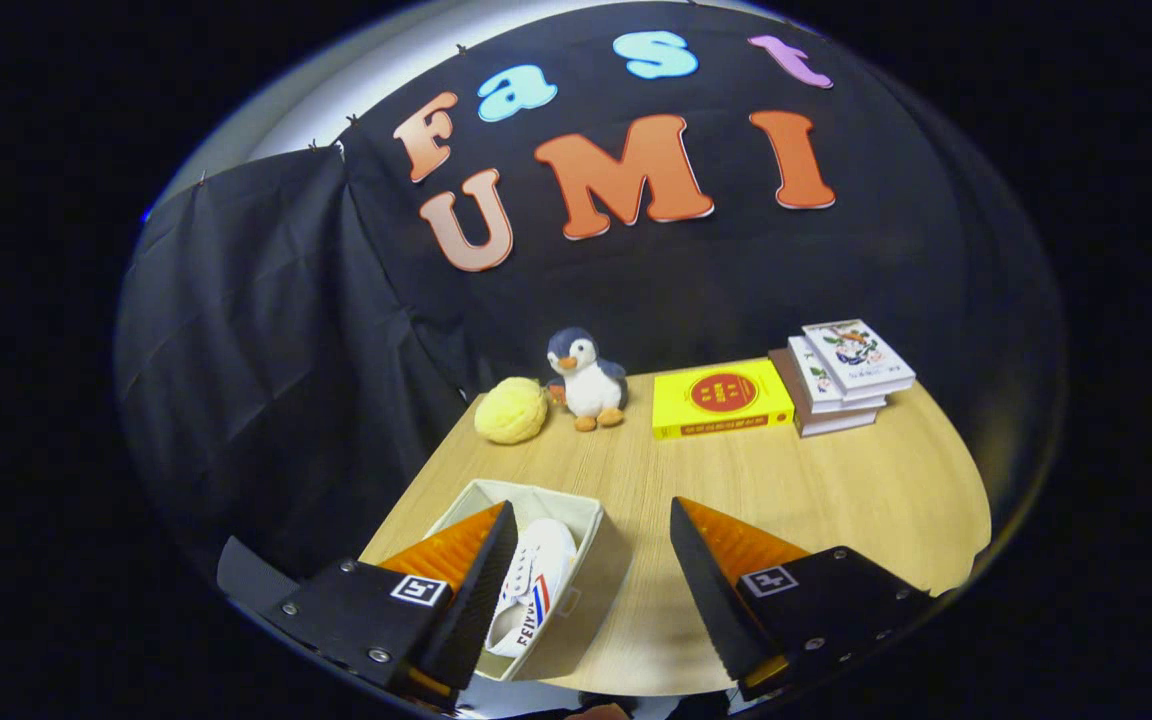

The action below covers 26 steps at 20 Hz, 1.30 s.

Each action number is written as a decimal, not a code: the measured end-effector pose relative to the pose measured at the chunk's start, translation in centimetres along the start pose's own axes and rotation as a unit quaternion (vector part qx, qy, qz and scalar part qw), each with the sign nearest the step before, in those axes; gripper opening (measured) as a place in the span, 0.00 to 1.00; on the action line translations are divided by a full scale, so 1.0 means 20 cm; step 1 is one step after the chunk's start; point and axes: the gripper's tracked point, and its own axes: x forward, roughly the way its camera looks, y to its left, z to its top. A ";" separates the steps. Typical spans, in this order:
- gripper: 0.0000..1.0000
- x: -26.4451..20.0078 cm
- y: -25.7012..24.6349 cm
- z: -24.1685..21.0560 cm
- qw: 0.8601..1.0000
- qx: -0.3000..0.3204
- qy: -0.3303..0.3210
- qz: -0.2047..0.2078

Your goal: Open the storage box then place both shoes into the box .Put the left shoe in first, then the right shoe, with the right side of both shoes facing outward in a uniform manner.

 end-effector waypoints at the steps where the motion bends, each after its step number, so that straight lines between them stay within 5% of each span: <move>1: 0.95 -0.03 -0.03 0.07 1.000 -0.006 -0.018 -0.004; 9: 0.98 -0.26 -0.24 0.50 0.990 -0.038 -0.135 -0.031; 15: 0.98 -0.45 -0.30 0.78 0.967 -0.075 -0.242 -0.028; 26: 0.98 -0.68 -0.33 1.04 0.933 -0.109 -0.341 -0.038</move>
